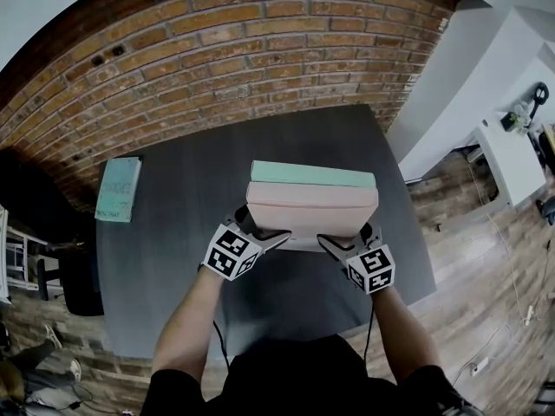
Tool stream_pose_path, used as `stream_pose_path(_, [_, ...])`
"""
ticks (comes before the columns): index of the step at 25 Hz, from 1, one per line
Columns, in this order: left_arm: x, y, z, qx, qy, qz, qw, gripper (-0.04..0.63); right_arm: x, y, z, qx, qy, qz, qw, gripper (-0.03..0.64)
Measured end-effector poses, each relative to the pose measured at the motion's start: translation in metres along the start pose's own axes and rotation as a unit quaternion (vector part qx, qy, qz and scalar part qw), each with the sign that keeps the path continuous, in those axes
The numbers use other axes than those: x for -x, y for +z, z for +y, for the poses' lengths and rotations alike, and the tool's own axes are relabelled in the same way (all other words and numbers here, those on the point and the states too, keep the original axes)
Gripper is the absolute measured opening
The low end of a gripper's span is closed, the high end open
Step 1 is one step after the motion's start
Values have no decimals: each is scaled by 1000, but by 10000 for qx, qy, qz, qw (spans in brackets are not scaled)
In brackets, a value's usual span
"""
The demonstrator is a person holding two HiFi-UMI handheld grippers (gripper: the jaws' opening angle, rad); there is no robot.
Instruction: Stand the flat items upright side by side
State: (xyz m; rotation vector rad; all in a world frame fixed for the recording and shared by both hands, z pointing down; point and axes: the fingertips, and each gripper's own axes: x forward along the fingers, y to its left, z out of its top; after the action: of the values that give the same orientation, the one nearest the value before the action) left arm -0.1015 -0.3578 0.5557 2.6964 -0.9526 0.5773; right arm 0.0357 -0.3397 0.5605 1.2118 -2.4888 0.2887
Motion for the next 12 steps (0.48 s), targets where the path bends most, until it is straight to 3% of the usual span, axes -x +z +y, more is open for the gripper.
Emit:
stream_pose_path(5, [8,-2,-11,111,28,-163,9998,517,5,-14,7,-285,-73,0,9996,480])
stream_pose_path(12, [15,-3,-23,262,-16,-311,9992,515,10,-20,10,-270,11,137,9995,482])
